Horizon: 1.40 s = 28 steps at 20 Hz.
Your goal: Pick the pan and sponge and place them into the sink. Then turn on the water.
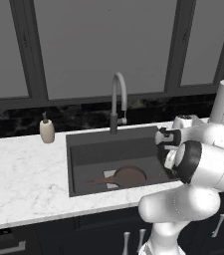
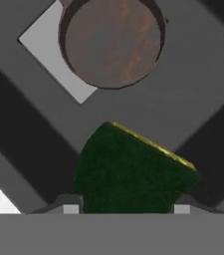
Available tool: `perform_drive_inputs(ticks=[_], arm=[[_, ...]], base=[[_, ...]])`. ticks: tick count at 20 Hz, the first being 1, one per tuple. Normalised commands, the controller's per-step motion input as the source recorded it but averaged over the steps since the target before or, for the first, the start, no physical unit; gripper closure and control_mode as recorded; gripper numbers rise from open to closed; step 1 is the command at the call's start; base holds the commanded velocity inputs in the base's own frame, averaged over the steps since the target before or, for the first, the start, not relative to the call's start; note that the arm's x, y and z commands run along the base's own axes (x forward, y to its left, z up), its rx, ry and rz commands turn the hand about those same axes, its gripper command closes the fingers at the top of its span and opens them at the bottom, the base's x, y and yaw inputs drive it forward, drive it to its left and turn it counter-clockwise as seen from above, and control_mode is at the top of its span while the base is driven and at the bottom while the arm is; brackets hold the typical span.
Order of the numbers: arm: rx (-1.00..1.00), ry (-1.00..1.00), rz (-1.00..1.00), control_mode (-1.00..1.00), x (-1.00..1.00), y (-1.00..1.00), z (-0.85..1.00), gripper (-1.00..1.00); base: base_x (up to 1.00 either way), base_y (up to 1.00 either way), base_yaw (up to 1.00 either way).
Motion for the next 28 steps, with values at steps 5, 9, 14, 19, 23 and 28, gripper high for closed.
perform_drive_inputs(ticks=[5, 9, 14, 19, 23, 28], arm=[[0.0, 0.05, 0.18, -1.0, 0.59, 0.97, -0.02, 1.0], [0.01, 0.02, 0.18, -1.0, 0.8, 0.44, -0.21, 1.0], [0.06, 0.08, 0.21, -1.0, 0.95, 0.1, -0.6, 1.0], [0.12, 0.07, 0.15, -1.0, 0.71, 0.0, -0.89, 1.0], [0.07, 0.1, 0.09, -1.0, 0.68, 0.0, -0.84, 1.0], [0.02, 0.11, 0.06, -1.0, 0.65, 0.0, -0.75, 1.0]], base=[[0.0, 0.0, 0.0], [0.0, 0.0, 0.0], [0.0, 0.0, 0.0], [0.0, 0.0, 0.0], [0.0, 0.0, 0.0], [0.0, 0.0, 0.0]])
